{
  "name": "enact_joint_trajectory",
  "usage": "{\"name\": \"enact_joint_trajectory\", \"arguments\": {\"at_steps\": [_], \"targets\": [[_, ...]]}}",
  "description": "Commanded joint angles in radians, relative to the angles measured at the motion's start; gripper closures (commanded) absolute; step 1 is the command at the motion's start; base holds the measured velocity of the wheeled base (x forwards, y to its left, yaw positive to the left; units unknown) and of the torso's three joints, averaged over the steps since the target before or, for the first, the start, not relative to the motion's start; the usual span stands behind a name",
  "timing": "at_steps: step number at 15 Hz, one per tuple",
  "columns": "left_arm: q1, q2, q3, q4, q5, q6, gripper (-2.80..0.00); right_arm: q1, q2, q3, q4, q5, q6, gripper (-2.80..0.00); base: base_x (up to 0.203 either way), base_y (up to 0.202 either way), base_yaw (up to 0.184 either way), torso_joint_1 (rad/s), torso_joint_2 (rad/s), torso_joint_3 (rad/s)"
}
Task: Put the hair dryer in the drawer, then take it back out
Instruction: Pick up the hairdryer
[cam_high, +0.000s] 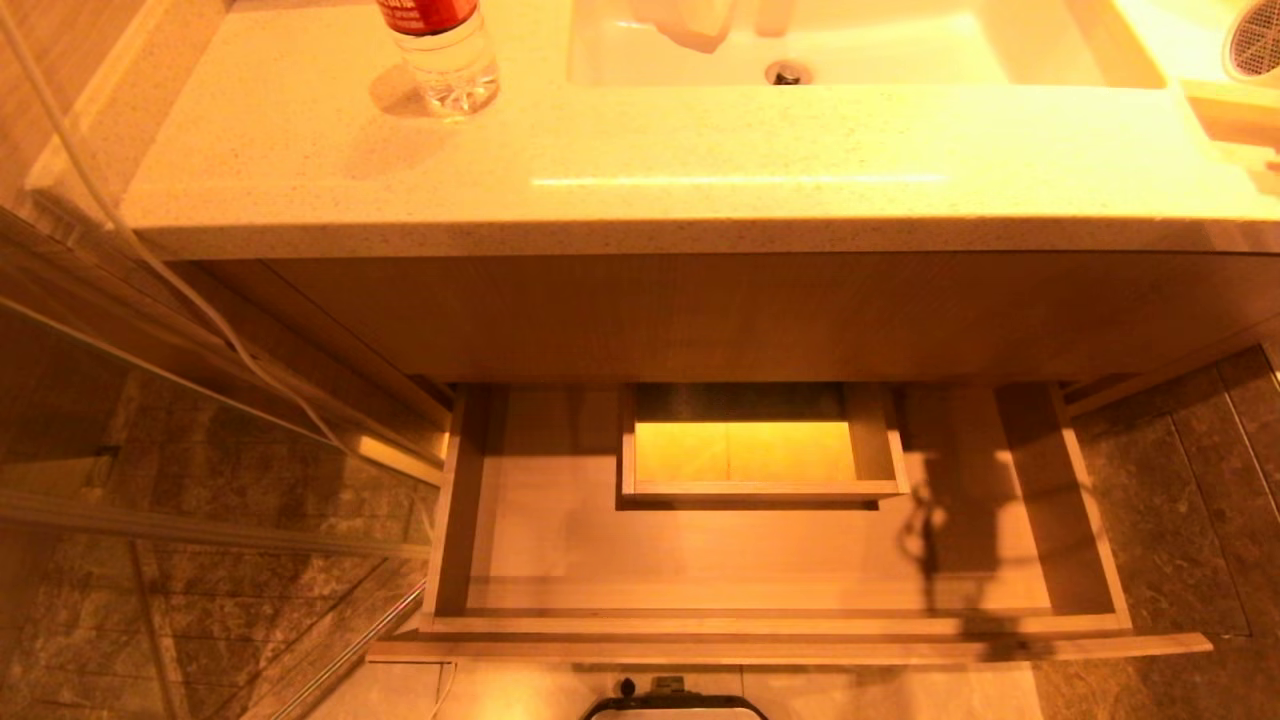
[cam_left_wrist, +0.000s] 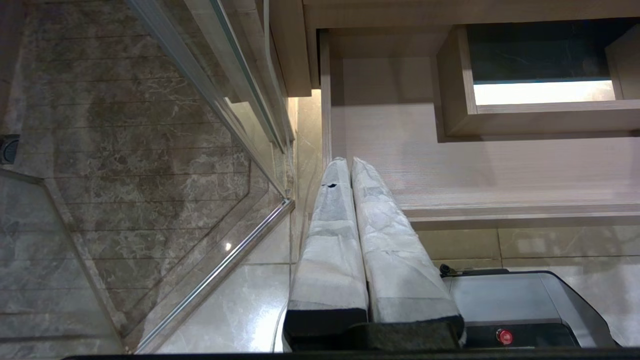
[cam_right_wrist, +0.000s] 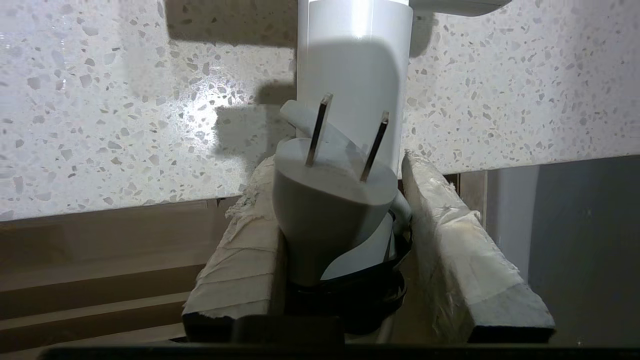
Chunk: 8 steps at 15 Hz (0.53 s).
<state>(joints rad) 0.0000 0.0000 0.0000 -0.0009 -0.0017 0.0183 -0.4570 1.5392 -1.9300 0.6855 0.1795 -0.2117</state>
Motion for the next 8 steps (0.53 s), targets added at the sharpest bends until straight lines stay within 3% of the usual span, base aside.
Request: {"name": "enact_joint_trajectory", "arguments": {"at_steps": [1, 8], "targets": [[0.0, 0.0, 0.002, -0.001, 0.0, 0.0, 0.0, 0.0, -0.033, 0.0, 0.008, 0.001, -0.007, 0.0, 0.0, 0.0, 0.0, 0.0, 0.0, 0.0], [0.0, 0.0, 0.002, -0.001, 0.0, 0.0, 0.0, 0.0, -0.148, 0.022, 0.169, 0.0, -0.038, 0.0, 0.0, 0.0, 0.0, 0.0, 0.0, 0.0]]}}
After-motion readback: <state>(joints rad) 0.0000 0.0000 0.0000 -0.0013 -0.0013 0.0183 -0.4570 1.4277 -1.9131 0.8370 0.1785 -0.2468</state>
